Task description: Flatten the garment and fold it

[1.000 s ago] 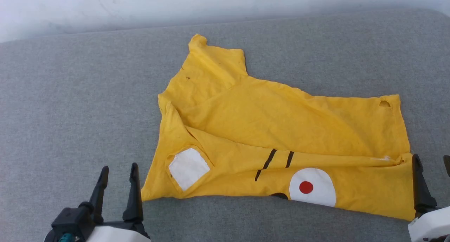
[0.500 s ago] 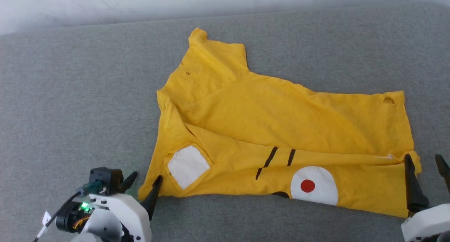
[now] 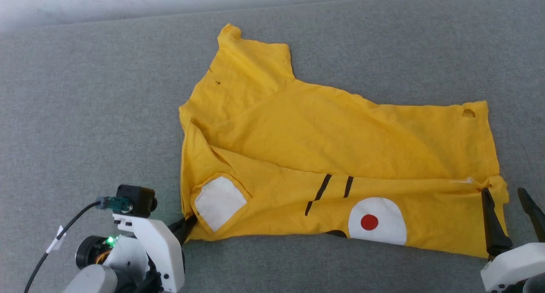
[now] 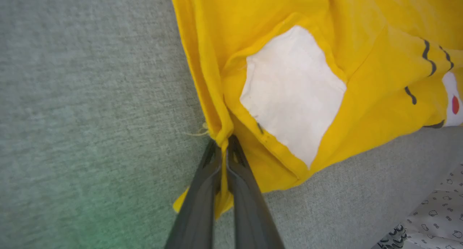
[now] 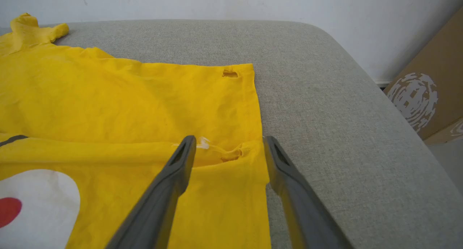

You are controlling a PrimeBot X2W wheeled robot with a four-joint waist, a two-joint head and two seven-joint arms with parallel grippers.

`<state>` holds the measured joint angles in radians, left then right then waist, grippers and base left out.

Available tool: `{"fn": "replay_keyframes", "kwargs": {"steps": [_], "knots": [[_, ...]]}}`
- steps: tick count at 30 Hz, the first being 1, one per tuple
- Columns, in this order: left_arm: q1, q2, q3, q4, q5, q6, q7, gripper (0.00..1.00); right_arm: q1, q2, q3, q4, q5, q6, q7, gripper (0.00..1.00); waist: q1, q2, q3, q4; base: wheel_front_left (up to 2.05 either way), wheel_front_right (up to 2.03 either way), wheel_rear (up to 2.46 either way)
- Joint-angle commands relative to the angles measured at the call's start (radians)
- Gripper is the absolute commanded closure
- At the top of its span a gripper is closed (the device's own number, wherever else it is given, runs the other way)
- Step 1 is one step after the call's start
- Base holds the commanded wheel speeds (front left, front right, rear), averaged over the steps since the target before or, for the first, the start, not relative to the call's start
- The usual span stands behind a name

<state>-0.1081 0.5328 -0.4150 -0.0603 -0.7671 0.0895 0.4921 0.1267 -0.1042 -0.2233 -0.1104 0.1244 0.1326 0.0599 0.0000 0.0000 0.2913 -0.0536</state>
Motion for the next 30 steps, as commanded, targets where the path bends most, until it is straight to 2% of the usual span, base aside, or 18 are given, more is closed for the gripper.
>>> {"fn": "replay_keyframes", "kwargs": {"steps": [1,8,17,29,30], "knots": [[0.031,-0.027,-0.031,0.023,-0.009,-0.010,0.000,1.00,-0.015,-0.013,0.005,0.007,0.008,-0.002,0.001,0.00,0.0000,0.0000,-0.002,0.003,0.00,0.00,0.00],[0.045,-0.045,0.023,0.017,0.003,0.004,-0.130,1.00,-0.033,-0.080,0.034,0.007,0.017,-0.002,0.053,0.00,0.0000,0.0000,-0.014,0.006,0.00,0.00,0.00],[0.092,-0.044,0.064,-0.023,0.008,0.032,-0.207,1.00,0.030,-0.148,0.033,0.031,0.101,-0.002,0.296,0.00,0.0000,0.0000,-0.004,0.018,0.00,0.00,0.00],[0.084,-0.048,0.055,-0.040,0.015,0.045,-0.206,1.00,0.039,-0.105,0.010,0.122,0.151,-0.002,0.350,0.00,0.0000,0.0000,0.013,0.027,0.00,0.00,0.00],[0.082,-0.048,0.055,-0.041,0.016,0.046,-0.206,1.00,0.034,-0.094,0.008,0.134,0.164,-0.002,0.357,0.54,0.0000,0.0000,0.015,0.027,0.00,0.00,0.00]]}}
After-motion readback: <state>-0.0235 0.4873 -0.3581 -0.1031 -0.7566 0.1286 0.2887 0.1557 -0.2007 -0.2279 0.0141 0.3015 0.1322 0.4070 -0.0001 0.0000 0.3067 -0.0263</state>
